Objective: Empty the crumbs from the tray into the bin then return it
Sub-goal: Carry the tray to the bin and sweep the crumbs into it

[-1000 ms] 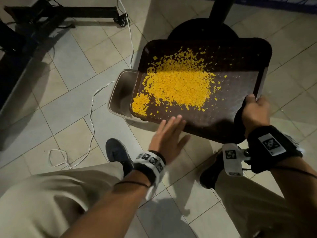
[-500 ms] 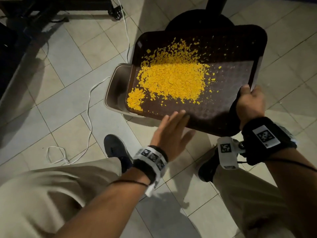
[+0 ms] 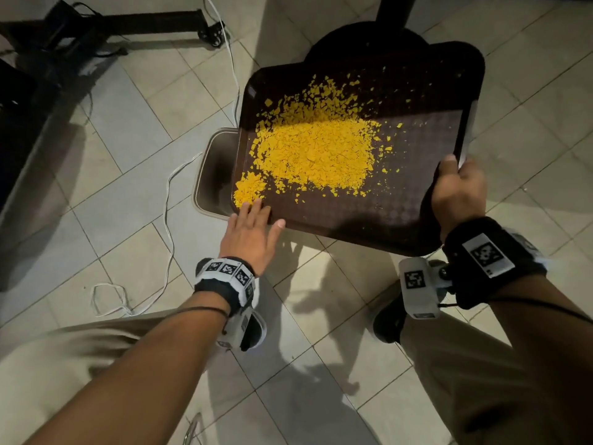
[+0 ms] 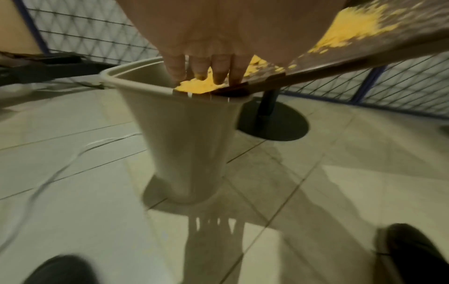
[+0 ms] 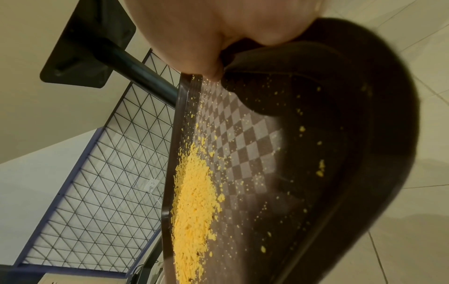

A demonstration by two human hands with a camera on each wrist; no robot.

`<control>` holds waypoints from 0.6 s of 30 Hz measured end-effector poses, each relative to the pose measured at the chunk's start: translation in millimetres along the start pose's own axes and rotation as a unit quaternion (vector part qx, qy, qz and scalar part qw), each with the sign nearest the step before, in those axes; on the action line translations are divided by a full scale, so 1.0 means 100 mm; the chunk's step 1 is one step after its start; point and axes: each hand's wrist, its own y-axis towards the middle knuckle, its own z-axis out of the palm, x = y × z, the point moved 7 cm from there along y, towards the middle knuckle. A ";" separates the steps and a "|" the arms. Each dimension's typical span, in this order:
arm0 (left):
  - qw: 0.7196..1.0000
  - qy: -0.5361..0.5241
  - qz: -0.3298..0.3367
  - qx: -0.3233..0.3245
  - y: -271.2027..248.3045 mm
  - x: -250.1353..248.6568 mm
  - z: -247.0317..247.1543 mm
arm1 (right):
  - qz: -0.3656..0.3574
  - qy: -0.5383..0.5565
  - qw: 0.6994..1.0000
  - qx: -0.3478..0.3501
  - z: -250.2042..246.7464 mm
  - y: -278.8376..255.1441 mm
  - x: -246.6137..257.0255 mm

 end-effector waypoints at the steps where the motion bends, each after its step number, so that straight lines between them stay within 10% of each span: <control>1: 0.999 -0.014 0.028 -0.007 -0.04 -0.18 -0.02 | -0.004 -0.004 1.000 -0.002 0.00 -0.01 0.01; 8: 0.958 -0.035 0.281 -0.043 -0.41 -1.87 0.21 | -0.016 -0.006 1.000 -0.003 -0.01 -0.01 -0.04; 18: 0.992 -0.027 0.125 -0.010 0.19 -1.14 0.12 | 0.011 0.006 1.000 0.005 -0.01 0.02 -0.11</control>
